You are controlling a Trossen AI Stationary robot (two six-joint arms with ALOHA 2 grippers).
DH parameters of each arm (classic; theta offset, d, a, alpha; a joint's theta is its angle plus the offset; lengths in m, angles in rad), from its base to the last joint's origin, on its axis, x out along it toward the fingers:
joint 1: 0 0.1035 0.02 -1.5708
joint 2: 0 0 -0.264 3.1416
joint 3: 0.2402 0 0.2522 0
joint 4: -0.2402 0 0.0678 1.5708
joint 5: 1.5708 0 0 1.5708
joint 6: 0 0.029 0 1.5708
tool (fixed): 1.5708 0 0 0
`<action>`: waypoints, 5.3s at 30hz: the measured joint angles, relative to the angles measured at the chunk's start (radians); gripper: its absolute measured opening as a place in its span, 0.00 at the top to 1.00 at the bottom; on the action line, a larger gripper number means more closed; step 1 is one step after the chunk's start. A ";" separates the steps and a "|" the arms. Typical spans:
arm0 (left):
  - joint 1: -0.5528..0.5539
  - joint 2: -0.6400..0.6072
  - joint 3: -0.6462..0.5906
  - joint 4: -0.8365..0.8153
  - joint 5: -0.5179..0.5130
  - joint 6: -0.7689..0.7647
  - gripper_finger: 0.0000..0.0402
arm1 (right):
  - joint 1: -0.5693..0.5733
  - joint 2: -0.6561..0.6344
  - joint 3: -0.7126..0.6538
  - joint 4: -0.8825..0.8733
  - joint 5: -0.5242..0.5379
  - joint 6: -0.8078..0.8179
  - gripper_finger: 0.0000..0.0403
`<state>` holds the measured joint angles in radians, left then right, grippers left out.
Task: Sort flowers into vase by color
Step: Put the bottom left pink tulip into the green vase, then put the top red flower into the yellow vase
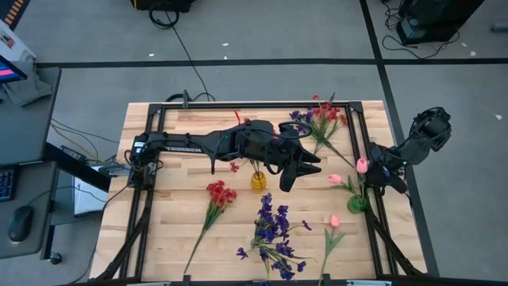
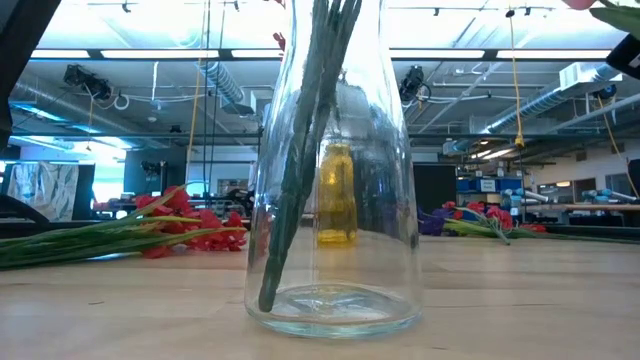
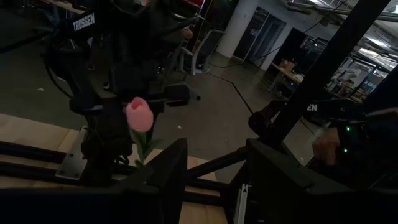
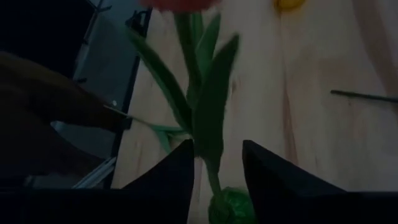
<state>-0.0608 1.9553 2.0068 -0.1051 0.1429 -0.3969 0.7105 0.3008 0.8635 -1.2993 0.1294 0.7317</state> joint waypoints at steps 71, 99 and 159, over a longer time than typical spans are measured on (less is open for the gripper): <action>0.048 -0.604 -0.014 -1.461 -0.905 -0.219 0.58 | 0.000 0.006 0.317 0.109 0.925 0.130 0.63; 0.160 -1.430 -1.312 -0.571 -0.429 -0.216 0.58 | 0.000 0.236 0.315 0.292 1.052 0.193 0.63; 0.160 -1.398 -1.716 0.077 -0.244 -0.446 0.58 | -1.530 0.875 0.315 0.380 -0.493 -0.160 0.63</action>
<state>0.0994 0.5568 0.2909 -0.0284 -0.1016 -0.8429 -0.8198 1.1761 1.1790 -0.9188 -0.3640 0.5716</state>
